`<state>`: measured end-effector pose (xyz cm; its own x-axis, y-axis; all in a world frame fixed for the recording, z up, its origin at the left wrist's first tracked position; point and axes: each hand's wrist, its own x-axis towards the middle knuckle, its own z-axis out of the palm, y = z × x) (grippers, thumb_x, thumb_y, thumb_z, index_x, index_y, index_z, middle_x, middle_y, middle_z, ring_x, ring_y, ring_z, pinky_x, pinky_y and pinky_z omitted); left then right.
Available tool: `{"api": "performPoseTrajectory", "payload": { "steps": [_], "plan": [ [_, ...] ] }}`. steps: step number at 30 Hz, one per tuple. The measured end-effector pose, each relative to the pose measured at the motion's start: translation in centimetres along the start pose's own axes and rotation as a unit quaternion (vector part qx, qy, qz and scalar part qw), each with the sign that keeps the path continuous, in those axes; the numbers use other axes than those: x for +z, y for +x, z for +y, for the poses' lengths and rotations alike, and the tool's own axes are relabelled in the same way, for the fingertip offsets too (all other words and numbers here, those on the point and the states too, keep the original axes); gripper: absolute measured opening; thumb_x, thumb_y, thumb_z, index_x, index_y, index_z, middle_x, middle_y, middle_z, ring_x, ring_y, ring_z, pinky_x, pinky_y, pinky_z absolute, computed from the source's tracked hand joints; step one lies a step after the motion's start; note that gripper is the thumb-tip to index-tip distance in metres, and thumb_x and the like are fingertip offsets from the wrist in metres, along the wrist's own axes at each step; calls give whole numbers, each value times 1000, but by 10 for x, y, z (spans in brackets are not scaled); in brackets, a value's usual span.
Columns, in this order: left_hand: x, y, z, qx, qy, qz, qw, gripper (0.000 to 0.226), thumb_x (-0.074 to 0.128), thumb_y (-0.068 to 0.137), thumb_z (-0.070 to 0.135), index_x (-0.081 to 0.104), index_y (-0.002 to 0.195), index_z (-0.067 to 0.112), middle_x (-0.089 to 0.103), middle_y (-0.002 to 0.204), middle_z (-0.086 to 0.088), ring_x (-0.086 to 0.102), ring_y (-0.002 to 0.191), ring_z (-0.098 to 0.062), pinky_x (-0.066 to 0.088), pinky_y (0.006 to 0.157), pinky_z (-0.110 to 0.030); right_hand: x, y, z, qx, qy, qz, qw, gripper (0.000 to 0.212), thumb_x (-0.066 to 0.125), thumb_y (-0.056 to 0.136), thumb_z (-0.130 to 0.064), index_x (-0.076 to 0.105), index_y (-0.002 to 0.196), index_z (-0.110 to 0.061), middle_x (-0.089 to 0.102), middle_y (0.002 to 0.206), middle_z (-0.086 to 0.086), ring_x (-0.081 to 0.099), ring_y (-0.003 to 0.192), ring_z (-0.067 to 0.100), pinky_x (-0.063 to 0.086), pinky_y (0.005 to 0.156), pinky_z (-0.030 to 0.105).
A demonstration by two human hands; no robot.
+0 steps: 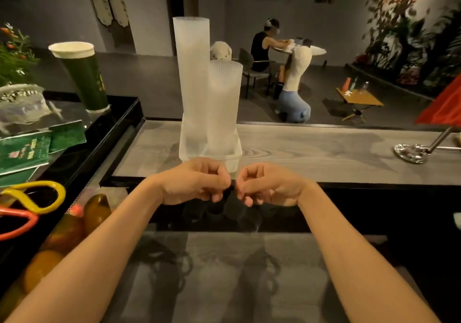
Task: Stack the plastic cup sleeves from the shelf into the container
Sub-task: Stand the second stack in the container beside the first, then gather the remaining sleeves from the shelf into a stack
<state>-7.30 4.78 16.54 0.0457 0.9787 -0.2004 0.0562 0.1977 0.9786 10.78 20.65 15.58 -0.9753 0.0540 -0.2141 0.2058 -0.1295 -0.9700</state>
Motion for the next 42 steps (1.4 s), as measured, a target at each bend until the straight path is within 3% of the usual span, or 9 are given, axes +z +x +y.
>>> {"api": "performPoseTrajectory", "payload": {
  "steps": [6,13,17,20,28,32,38,40,42],
  "plan": [
    [20,26,-88,-198,158,28,967,19,68,95,25,69,113,19,75,100,0,73,96,-12,51,78,-27,1,-3,88,194,-144,63,968,12,61,102,-19,70,101,-11,74,93,7,72,80,14,50,58,16],
    [32,69,-163,-193,100,253,943,32,69,96,31,63,122,15,65,113,1,62,93,-8,50,74,-20,-11,13,199,220,-172,341,898,8,65,95,-16,68,99,-23,70,89,1,65,80,14,52,66,26],
    [31,104,-178,-220,180,328,901,44,63,95,48,71,86,5,69,82,-5,68,85,-23,55,77,-35,-24,29,239,196,-163,418,872,11,67,91,-17,66,98,-26,70,91,-1,68,90,21,57,84,41],
    [33,131,-194,-278,221,321,878,45,57,98,46,72,106,4,70,103,-9,64,103,-26,51,96,-33,-36,41,256,185,-58,506,841,13,69,93,-26,62,103,-20,69,95,2,66,89,21,56,83,39],
    [30,179,-221,-289,269,307,866,74,52,98,58,41,151,8,44,153,-17,42,141,-36,34,112,-42,-64,68,279,209,58,537,815,66,72,81,-47,47,129,-8,63,124,10,64,112,30,55,98,47],
    [40,170,-229,-295,305,309,851,51,56,95,48,61,130,12,64,122,-10,59,117,-31,46,91,-36,-76,74,282,214,87,536,812,39,71,89,-31,49,113,-11,64,115,14,66,106,32,57,96,52],
    [54,143,-236,-221,272,375,858,35,78,80,40,60,68,12,63,71,-3,63,69,-19,40,50,-22,-67,59,280,172,104,546,814,74,85,72,-39,46,127,-9,64,120,10,65,109,27,57,96,48],
    [62,136,-244,-205,278,378,859,38,84,74,37,60,86,10,62,95,-3,60,83,-14,45,61,-25,-60,51,277,136,65,560,815,88,84,61,-49,48,131,-10,64,124,9,65,110,26,58,94,46],
    [70,131,-255,-195,260,374,869,54,86,72,30,55,113,14,49,115,1,49,100,-12,47,77,-29,-55,44,272,93,-7,562,822,65,80,60,-50,56,111,-17,62,116,8,67,99,26,60,81,40]
  ]
}}
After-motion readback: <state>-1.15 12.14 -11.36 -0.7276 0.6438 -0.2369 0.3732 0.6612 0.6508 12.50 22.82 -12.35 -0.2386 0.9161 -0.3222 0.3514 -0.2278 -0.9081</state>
